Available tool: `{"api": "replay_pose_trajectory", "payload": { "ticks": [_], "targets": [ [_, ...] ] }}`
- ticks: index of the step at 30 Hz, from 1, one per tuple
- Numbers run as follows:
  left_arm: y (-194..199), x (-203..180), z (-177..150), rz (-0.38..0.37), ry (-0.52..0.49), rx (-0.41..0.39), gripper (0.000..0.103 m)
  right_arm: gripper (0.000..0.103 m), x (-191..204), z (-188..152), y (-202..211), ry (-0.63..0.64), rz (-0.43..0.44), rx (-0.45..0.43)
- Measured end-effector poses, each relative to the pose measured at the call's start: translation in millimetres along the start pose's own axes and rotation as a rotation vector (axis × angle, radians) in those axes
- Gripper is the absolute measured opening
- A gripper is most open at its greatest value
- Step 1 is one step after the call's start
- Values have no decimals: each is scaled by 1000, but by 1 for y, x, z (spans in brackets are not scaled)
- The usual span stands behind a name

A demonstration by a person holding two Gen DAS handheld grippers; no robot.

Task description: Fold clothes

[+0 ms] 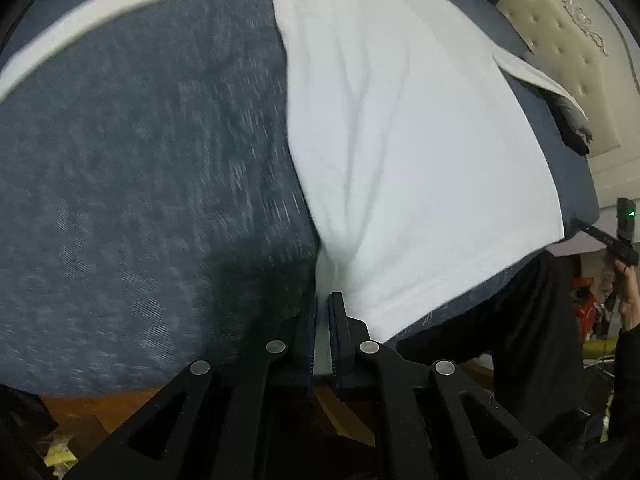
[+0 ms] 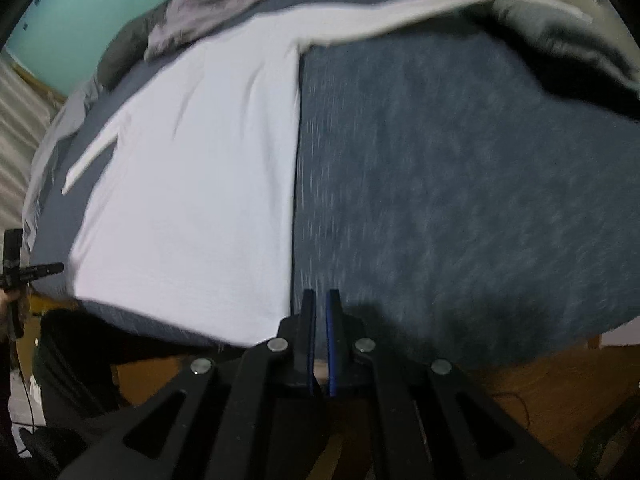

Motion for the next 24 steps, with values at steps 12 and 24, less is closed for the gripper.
{"api": "replay_pose_trajectory", "payload": {
  "ticks": [12, 24],
  "targets": [
    [24, -27, 96, -24, 46, -201, 9, 26, 18, 92, 27, -3, -24, -131],
    [-4, -51, 167, -65, 125, -335, 14, 40, -21, 179, -34, -241, 145, -226]
  ]
}}
Point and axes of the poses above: each gripper's, at about its wrist camera, not at the fingertips, and y roughly against the way its jaws point, x to its left, z to its top, the point moved 4 cm from there along -y, roughly the way its jaws point, and after that the axes turned 5 degrees about y, right-handed, at the moved point
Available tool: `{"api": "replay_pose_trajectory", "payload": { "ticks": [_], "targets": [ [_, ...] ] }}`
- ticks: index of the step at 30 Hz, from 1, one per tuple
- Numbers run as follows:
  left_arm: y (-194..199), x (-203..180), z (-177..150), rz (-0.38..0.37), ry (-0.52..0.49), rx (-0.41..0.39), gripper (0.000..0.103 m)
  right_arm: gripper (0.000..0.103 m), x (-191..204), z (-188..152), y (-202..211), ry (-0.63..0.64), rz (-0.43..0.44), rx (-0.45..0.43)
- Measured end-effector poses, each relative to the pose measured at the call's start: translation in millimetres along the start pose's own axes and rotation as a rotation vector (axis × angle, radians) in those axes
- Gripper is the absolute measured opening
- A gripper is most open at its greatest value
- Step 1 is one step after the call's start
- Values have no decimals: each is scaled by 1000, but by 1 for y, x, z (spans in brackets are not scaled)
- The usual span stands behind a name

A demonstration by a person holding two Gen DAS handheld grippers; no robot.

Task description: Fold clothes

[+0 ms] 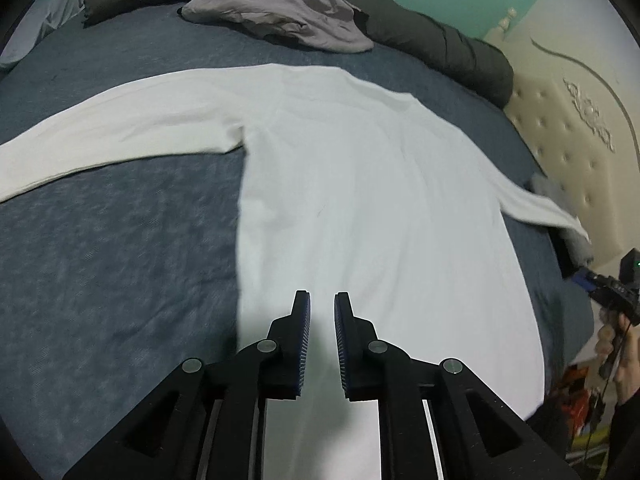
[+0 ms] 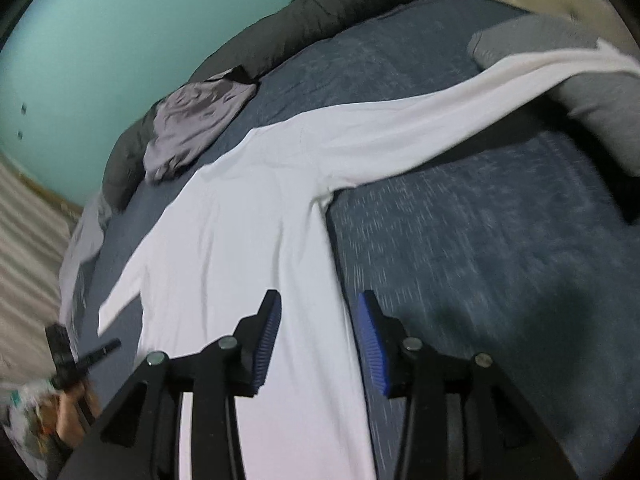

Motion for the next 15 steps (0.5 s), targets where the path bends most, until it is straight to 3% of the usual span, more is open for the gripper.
{"api": "replay_pose_trajectory", "payload": {
  "ticks": [8, 15],
  "targets": [
    [-57, -2, 14, -14, 33, -23, 14, 41, -26, 44, -89, -100, 20, 10],
    [-83, 5, 10, -22, 17, -18, 14, 43, -45, 74, -138, -186, 39, 5]
  ]
}}
Point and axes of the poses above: each gripper's, at about its wrist camera, not at the fingertips, and y roughly against the way its jaws point, x to its left, z to its top, the point moved 4 cm from there along -y, roughly the way its jaws point, and after that the axes turned 5 degrees about y, right-handed, at the moved point
